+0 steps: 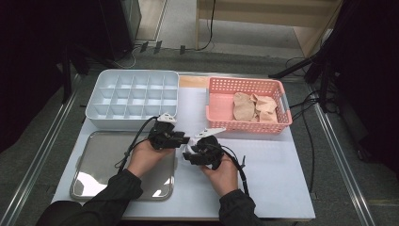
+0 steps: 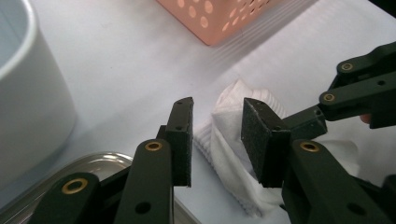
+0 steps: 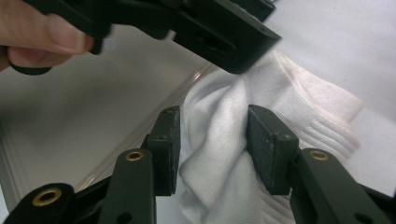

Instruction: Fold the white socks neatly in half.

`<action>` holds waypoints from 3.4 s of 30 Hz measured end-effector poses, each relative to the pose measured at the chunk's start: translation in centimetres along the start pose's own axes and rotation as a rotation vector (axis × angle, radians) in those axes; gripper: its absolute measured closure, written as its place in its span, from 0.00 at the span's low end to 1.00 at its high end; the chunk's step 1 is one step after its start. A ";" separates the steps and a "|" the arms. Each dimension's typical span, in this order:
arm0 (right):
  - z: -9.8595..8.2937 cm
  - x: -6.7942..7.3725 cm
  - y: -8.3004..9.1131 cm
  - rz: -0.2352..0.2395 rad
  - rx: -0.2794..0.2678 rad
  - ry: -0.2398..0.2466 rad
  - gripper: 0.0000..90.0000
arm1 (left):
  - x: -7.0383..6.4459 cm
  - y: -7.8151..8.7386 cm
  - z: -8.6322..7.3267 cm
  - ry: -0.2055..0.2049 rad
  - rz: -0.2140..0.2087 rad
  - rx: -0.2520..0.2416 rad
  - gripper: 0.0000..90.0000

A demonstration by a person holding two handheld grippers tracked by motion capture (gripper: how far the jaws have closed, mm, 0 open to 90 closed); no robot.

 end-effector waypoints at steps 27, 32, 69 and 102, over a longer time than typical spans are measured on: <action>0.1 -0.4 4.5 0.034 -0.047 -0.069 0.97 | 0.5 -0.8 -0.3 -0.015 0.002 0.023 0.73; -0.5 0.3 2.9 0.047 -0.004 -0.055 0.97 | 0.7 -0.8 -0.3 -0.012 0.004 0.027 0.72; -2.4 0.5 1.1 0.025 0.048 -0.012 0.95 | -0.3 -2.8 -1.5 -0.019 -0.068 0.100 0.41; -4.4 0.2 1.4 0.007 0.062 0.022 0.96 | -1.9 -2.6 -2.5 0.027 -0.127 0.159 0.50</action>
Point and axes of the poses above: each handheld gripper's, and its own axes: y roughly backward along the jaws, z roughly out of its top, x roughly to its left, the point moved 7 cm from there along -y, roughly forward along the jaws, and after that the axes turned 6 degrees about -x, right-handed, at the moved point
